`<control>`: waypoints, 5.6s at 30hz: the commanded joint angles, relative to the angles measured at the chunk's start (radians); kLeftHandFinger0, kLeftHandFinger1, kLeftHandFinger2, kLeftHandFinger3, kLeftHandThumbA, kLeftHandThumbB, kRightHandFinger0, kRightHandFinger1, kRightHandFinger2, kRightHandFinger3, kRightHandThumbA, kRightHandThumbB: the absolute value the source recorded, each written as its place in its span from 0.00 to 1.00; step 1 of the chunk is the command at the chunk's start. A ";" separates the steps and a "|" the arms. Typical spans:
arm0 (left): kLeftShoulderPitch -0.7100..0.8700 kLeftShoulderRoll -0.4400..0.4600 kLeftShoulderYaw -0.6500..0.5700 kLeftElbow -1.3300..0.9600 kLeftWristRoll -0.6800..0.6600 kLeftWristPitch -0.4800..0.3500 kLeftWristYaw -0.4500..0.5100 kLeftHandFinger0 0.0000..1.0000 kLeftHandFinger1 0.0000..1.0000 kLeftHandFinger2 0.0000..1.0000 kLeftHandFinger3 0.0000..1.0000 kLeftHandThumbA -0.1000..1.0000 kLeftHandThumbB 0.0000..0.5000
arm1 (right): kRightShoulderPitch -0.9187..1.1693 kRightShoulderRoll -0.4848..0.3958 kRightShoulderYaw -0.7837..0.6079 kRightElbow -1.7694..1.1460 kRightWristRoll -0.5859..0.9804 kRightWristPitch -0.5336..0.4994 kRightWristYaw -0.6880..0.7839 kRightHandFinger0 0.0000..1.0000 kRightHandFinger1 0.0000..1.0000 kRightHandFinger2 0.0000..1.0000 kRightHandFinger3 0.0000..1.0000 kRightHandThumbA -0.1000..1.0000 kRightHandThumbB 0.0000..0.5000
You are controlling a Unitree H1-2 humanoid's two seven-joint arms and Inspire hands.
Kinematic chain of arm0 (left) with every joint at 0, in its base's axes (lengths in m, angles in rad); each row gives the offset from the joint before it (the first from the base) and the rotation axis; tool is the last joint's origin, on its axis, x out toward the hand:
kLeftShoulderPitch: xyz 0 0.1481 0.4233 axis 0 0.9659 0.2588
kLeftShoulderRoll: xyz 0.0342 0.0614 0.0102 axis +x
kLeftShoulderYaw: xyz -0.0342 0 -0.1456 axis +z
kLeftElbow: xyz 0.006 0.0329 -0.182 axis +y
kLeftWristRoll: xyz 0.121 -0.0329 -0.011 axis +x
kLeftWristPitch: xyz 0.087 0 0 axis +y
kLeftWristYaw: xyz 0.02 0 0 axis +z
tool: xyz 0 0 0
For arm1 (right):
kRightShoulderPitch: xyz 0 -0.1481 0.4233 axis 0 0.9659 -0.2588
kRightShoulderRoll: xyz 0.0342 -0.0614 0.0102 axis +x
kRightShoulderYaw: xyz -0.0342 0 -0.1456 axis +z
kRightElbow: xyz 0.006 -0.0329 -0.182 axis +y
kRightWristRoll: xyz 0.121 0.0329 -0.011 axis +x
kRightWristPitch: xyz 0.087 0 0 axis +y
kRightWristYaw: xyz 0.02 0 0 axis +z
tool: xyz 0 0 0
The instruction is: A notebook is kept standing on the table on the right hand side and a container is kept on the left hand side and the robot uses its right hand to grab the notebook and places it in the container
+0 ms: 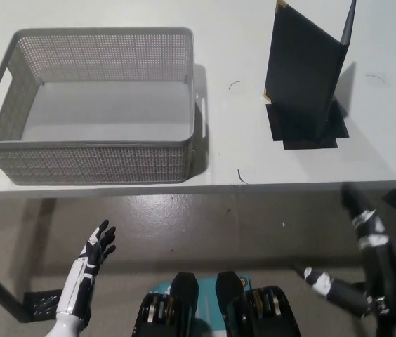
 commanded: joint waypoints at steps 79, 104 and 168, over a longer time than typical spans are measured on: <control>0.002 0.020 0.005 0.004 -0.012 -0.064 -0.062 1.00 1.00 1.00 1.00 1.00 0.58 | -1.347 0.059 -0.559 1.186 0.505 0.203 -0.130 0.00 0.29 0.74 0.91 0.00 0.21; -0.014 0.018 -0.008 0.021 0.020 -0.064 -0.052 1.00 1.00 1.00 1.00 1.00 0.68 | -1.536 0.279 -0.151 1.415 0.324 0.155 -0.162 0.00 0.39 0.72 0.73 0.00 0.22; -0.032 0.028 -0.018 0.030 0.028 -0.064 -0.058 1.00 1.00 1.00 1.00 1.00 0.69 | -0.907 -0.237 -0.157 -0.300 0.285 0.508 -0.002 1.00 1.00 1.00 1.00 1.00 0.68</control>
